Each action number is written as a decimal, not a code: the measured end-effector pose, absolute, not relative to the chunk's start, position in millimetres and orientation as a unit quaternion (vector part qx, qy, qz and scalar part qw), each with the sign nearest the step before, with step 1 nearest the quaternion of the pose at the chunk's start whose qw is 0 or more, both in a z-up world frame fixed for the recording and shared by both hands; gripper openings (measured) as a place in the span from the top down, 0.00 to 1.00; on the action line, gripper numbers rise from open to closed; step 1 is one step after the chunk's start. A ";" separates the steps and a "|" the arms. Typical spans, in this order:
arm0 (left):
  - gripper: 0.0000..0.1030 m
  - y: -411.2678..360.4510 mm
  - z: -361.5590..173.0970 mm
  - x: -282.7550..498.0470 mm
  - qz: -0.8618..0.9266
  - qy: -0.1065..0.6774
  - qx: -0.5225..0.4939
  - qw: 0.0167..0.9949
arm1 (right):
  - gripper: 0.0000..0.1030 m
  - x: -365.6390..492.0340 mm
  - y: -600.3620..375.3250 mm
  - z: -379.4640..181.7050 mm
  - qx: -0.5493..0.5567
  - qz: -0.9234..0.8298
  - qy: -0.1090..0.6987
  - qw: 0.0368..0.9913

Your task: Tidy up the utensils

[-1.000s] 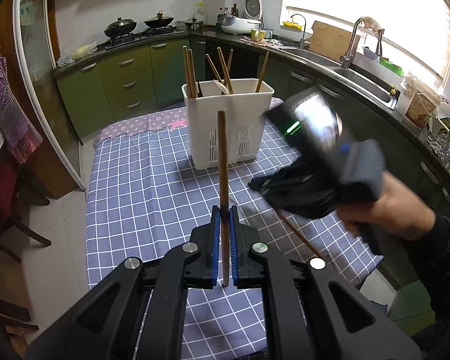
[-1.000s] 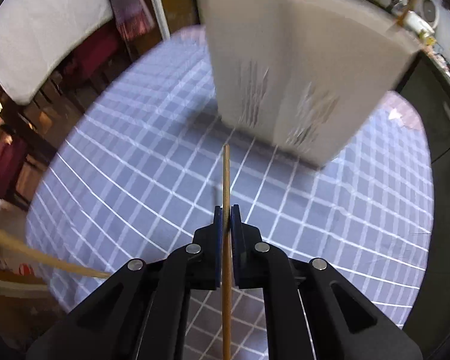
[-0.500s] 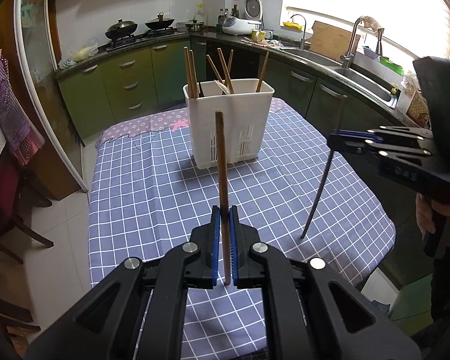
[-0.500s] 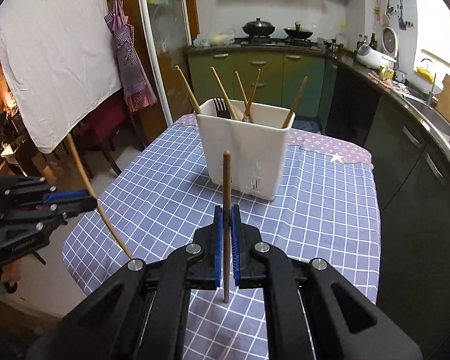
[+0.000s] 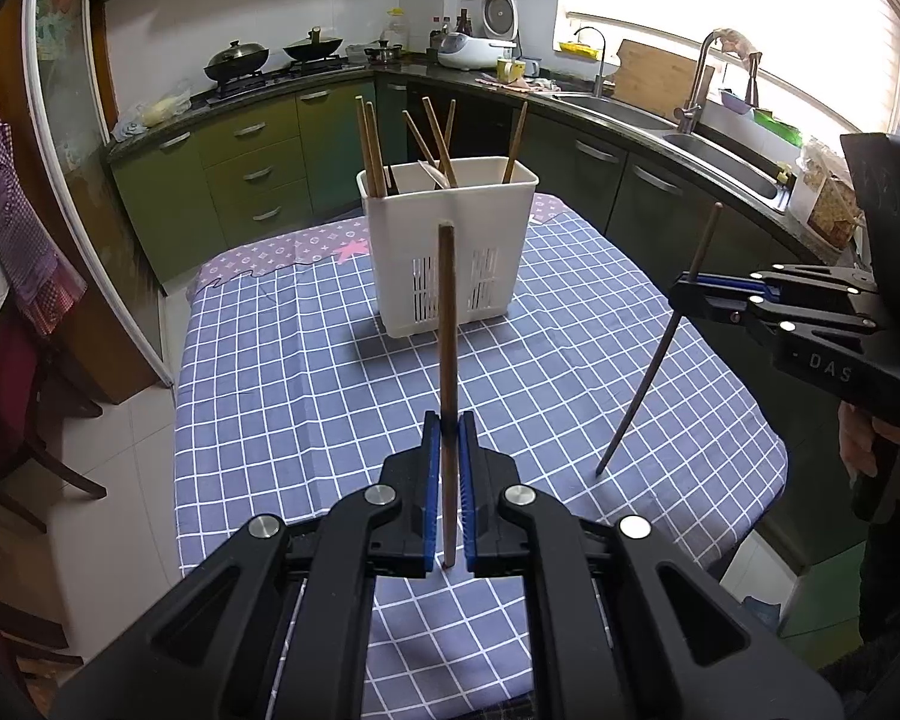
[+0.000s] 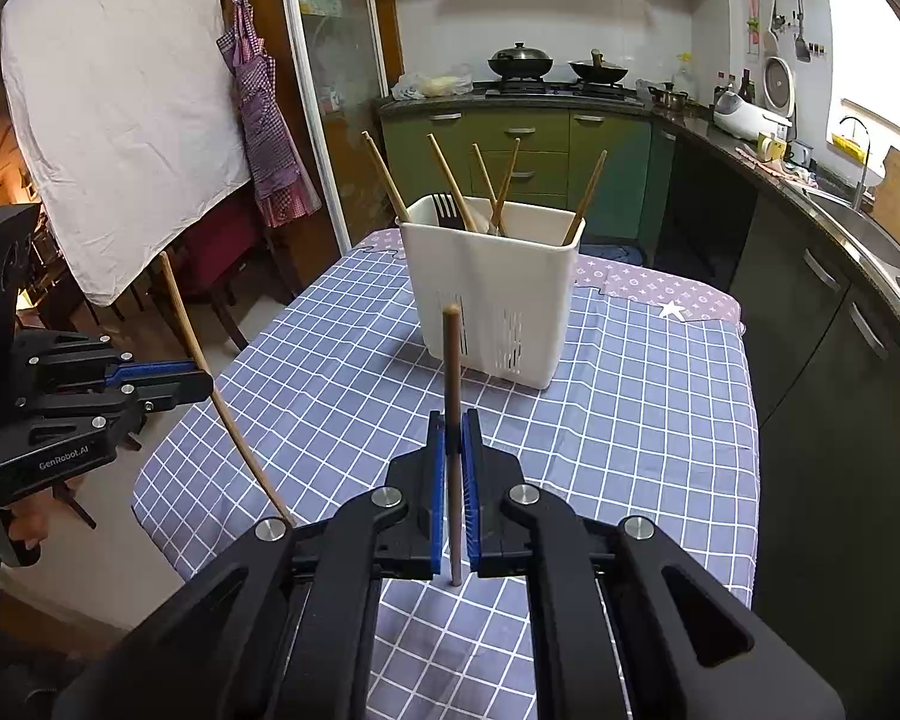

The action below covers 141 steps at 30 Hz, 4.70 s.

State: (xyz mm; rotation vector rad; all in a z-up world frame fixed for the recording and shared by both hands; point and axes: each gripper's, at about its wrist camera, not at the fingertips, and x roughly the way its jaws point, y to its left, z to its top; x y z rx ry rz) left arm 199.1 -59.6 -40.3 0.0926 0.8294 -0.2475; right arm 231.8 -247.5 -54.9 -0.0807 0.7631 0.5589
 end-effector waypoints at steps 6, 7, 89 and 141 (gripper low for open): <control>0.94 -58.5 -37.3 198.5 -0.121 0.398 0.044 0.908 | 0.94 234.3 -245.9 -58.6 -0.039 0.270 0.371 0.888; 0.94 -58.6 -37.1 198.2 -0.122 0.398 0.044 0.908 | 0.94 234.0 -245.9 -58.8 -0.039 0.270 0.371 0.888; 0.46 -28.2 60.7 225.0 -0.099 0.245 -0.014 0.964 | 0.94 289.7 -273.9 62.1 0.015 0.269 0.274 0.923; 0.07 -50.6 -37.7 90.9 -0.081 0.242 -0.012 0.967 | 0.05 118.2 -308.2 -58.8 0.039 0.203 0.242 0.948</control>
